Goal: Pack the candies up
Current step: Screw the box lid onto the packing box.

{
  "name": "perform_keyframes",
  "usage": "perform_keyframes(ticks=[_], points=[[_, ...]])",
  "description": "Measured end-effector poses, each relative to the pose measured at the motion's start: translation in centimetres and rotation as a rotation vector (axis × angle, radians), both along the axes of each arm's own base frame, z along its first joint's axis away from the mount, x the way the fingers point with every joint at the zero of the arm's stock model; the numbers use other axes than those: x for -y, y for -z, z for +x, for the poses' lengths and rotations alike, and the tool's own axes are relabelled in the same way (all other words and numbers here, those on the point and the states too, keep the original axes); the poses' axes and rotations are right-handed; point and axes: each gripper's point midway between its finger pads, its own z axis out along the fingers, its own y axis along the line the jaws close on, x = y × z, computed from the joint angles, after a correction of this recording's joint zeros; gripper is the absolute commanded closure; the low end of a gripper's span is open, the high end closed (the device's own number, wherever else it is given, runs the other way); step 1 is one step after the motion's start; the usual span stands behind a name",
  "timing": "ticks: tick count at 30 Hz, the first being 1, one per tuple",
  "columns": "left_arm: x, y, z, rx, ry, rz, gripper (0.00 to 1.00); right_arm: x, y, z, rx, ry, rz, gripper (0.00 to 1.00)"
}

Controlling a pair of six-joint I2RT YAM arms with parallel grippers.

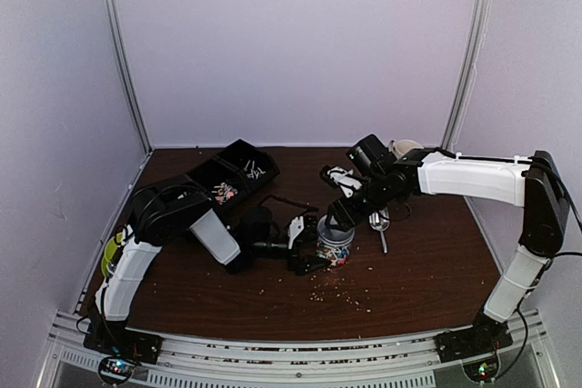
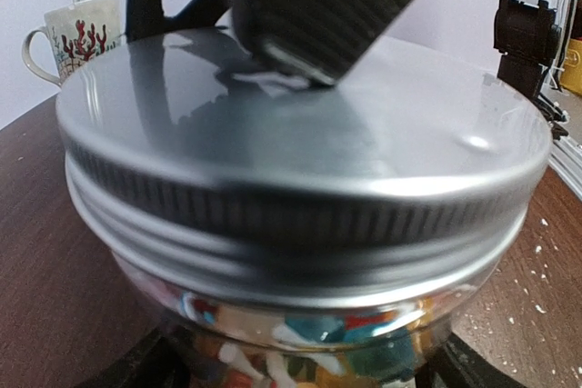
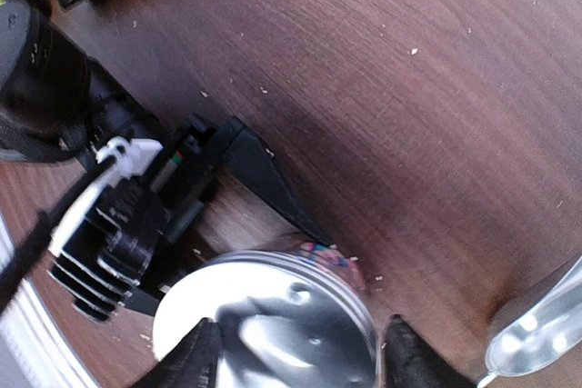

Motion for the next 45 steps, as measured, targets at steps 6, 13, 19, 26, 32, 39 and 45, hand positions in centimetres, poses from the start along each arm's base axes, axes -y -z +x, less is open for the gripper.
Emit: perform_keyframes(ticks=[6,13,19,26,32,39,45], points=[[0.0,0.0,0.0,-0.001,0.001,0.002,0.19,0.0,-0.2,0.3,-0.004,0.003,0.018,0.42],[0.1,0.0,0.0,-0.003,0.003,0.003,0.19,0.4,0.1,0.6,0.005,0.017,0.03,0.47],[0.1,0.0,0.0,-0.004,0.003,0.004,0.19,0.9,0.0,0.2,0.007,0.032,0.043,0.56],[0.1,0.0,0.1,-0.005,0.002,0.005,0.19,1.6,0.1,-0.5,0.011,0.047,0.046,0.64],[0.2,0.0,0.1,-0.005,0.002,0.006,0.19,2.4,0.1,-1.0,0.012,0.07,0.048,0.64],[0.2,0.0,0.1,-0.006,0.002,0.007,0.19,3.0,0.2,-1.6,0.005,0.076,0.043,0.52],[0.2,0.0,0.1,-0.008,0.005,0.008,0.19,3.2,-0.6,-1.8,0.005,0.065,0.032,0.43]])
